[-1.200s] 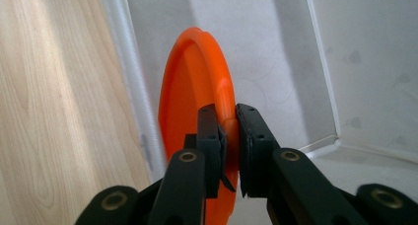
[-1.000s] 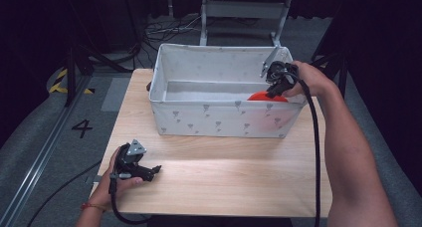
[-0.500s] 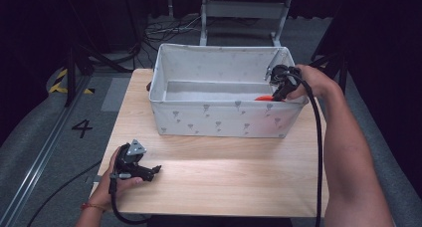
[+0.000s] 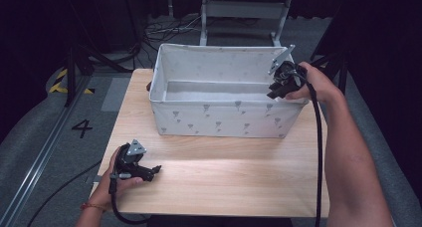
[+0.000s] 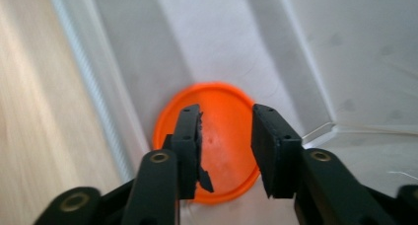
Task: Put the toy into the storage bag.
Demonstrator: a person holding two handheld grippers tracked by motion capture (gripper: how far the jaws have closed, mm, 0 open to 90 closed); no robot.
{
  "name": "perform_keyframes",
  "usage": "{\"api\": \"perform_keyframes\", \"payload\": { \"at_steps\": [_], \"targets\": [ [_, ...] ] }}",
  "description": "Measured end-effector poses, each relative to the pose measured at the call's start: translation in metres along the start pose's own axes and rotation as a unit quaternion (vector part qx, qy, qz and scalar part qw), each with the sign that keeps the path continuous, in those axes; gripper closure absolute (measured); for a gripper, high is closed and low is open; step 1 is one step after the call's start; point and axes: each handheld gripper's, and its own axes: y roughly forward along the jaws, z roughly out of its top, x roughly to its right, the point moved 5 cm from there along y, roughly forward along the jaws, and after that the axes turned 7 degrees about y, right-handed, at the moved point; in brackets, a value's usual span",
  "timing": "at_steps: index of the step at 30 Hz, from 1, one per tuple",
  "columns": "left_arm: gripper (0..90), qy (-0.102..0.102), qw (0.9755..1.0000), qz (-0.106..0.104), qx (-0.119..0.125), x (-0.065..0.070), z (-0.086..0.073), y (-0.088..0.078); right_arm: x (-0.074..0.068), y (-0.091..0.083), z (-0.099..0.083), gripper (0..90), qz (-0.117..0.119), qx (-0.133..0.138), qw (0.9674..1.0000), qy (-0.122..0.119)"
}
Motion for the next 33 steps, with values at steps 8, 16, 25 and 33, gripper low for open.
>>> {"api": "perform_keyframes", "payload": {
  "at_steps": [8,16,25,33],
  "targets": [
    [0.3,0.001,1.0000,0.001,0.000,0.000,0.000,0.000,0.003,-0.016,0.000,40.7,-0.038,0.105,0.9907,0.077],
    [0.3,0.000,1.0000,0.000,0.000,0.000,0.000,0.000,-0.005,-0.029,-0.011,25.5,-0.084,0.143,0.9783,0.124],
    [0.3,0.000,1.0000,0.000,0.000,0.000,0.000,0.000,-0.017,-0.043,-0.020,20.3,-0.109,0.162,0.9701,0.144],
    [0.3,0.000,1.0000,0.003,0.000,0.000,0.000,0.000,-0.029,-0.058,-0.036,21.0,-0.134,0.194,0.9578,0.164]
  ]
}}
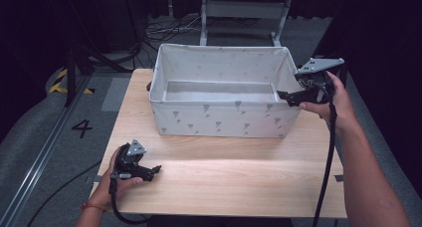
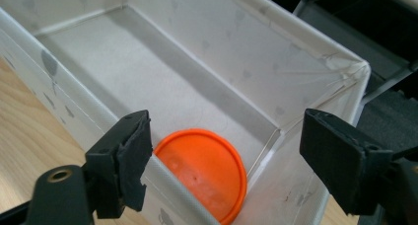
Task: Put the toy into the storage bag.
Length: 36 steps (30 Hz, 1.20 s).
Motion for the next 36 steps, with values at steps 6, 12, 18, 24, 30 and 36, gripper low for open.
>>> {"api": "perform_keyframes", "payload": {
  "at_steps": [6,12,18,24,30,36],
  "targets": [
    [0.3,0.000,1.0000,-0.001,-0.001,0.000,0.000,0.000,-0.004,-0.016,-0.008,21.2,-0.003,0.019,0.9998,-0.006],
    [0.2,-0.001,1.0000,0.000,0.001,0.000,0.000,0.000,-0.011,-0.027,-0.018,21.2,-0.002,0.027,0.9995,-0.018],
    [0.2,-0.001,1.0000,0.000,0.000,0.000,0.000,0.000,-0.019,-0.031,-0.035,20.9,-0.006,0.020,0.9993,-0.030],
    [0.2,-0.001,1.0000,0.001,0.001,0.000,0.000,0.000,-0.025,-0.034,-0.051,20.3,-0.011,0.021,0.9990,-0.039],
    [0.2,0.000,1.0000,0.001,0.001,0.000,0.000,0.000,-0.031,-0.036,-0.071,20.0,-0.016,0.021,0.9987,-0.043],
    [0.3,-0.002,1.0000,0.001,0.000,0.000,0.000,0.000,-0.036,-0.033,-0.096,20.2,-0.011,0.006,0.9989,-0.046]
  ]
}}
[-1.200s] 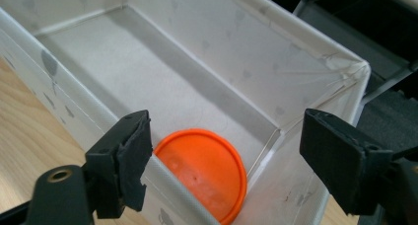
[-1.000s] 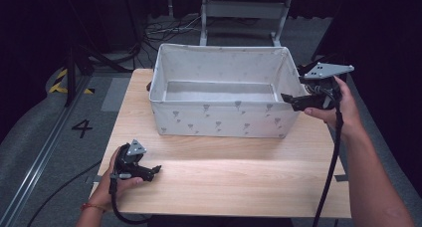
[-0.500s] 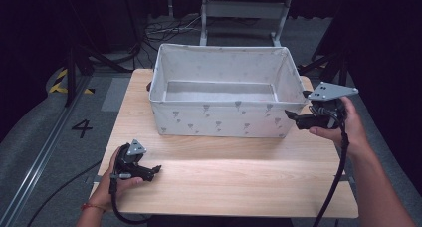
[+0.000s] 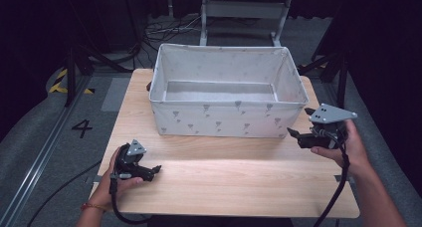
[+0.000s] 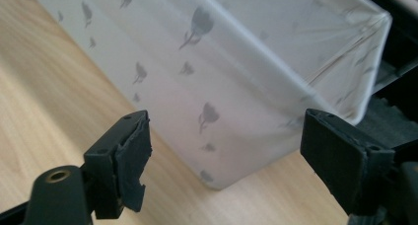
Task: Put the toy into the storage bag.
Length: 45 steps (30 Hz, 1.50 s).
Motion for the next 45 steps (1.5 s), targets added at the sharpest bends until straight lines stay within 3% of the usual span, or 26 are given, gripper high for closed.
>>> {"api": "perform_keyframes", "payload": {
  "at_steps": [2,8,13,23,29,34,35,38,40,45],
  "targets": [
    [0.2,0.000,1.0000,0.000,0.000,0.000,0.000,0.000,-0.003,0.001,-0.008,20.1,0.011,-0.006,0.9999,0.005],
    [0.2,0.000,1.0000,0.000,0.000,0.000,0.000,0.000,-0.007,0.008,-0.030,20.1,0.014,-0.018,0.9996,0.014],
    [0.2,0.000,1.0000,0.000,0.000,0.000,0.000,0.000,-0.011,0.018,-0.055,19.5,0.000,-0.042,0.9991,0.011],
    [0.2,0.000,1.0000,0.000,0.000,0.000,0.000,0.000,-0.013,0.027,-0.093,18.2,0.009,-0.068,0.9975,0.020],
    [0.2,-0.001,1.0000,-0.002,0.000,0.000,0.000,0.000,-0.011,0.028,-0.116,17.5,0.006,-0.060,0.9977,0.031],
    [0.2,0.000,1.0000,-0.001,0.000,0.000,0.000,0.000,-0.010,0.030,-0.132,17.5,0.016,-0.061,0.9969,0.048],
    [0.2,0.000,1.0000,0.000,0.000,0.000,0.000,0.000,-0.010,0.031,-0.141,17.5,0.027,-0.062,0.9955,0.066],
    [0.2,0.000,1.0000,0.000,0.000,0.000,0.000,0.000,-0.010,0.032,-0.150,17.5,0.030,-0.063,0.9947,0.075],
    [0.2,0.000,1.0000,-0.001,0.000,0.000,0.000,0.000,-0.009,0.032,-0.158,17.5,0.045,-0.059,0.9916,0.106],
    [0.2,0.000,1.0000,-0.001,0.000,0.000,0.000,0.000,-0.007,0.032,-0.178,17.5,0.033,-0.059,0.9883,0.136]
  ]
}}
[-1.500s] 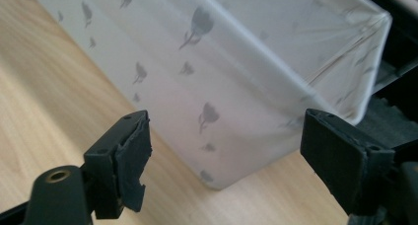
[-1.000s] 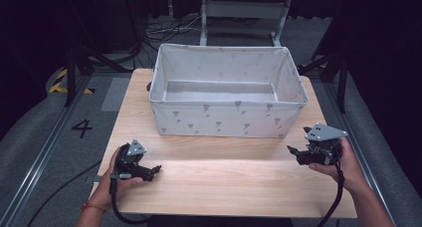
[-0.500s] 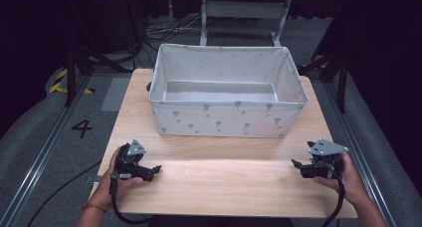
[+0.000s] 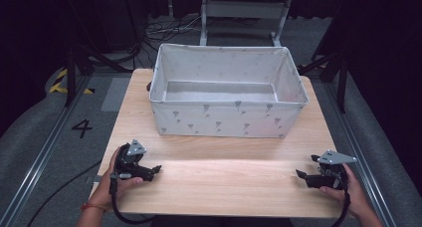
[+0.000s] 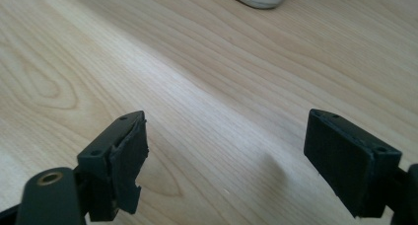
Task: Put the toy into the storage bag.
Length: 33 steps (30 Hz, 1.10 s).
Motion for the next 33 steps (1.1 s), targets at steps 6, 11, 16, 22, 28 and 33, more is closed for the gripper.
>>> {"api": "perform_keyframes", "payload": {
  "at_steps": [6,11,16,22,28,33],
  "targets": [
    [0.3,-0.003,1.0000,0.000,0.000,0.001,0.000,0.000,0.013,-0.001,-0.015,17.5,-0.018,0.013,0.9991,0.035],
    [0.3,-0.006,1.0000,0.006,-0.001,0.001,0.000,-0.001,0.018,-0.002,-0.018,15.3,-0.011,0.006,0.9985,0.053],
    [0.2,-0.012,0.9999,0.007,-0.002,0.002,0.000,-0.001,0.020,-0.002,-0.018,14.8,-0.004,0.002,0.9981,0.061],
    [0.3,-0.016,0.9998,0.007,-0.002,0.003,0.000,0.000,0.020,-0.002,-0.018,14.8,-0.004,0.002,0.9981,0.062],
    [0.2,-0.016,0.9999,0.006,-0.002,0.002,0.000,0.000,0.020,-0.002,-0.018,14.7,-0.004,0.002,0.9981,0.062],
    [0.2,-0.016,0.9999,0.006,-0.002,0.002,0.000,0.000,0.020,-0.002,-0.018,14.7,-0.004,0.002,0.9981,0.061]
  ]
}}
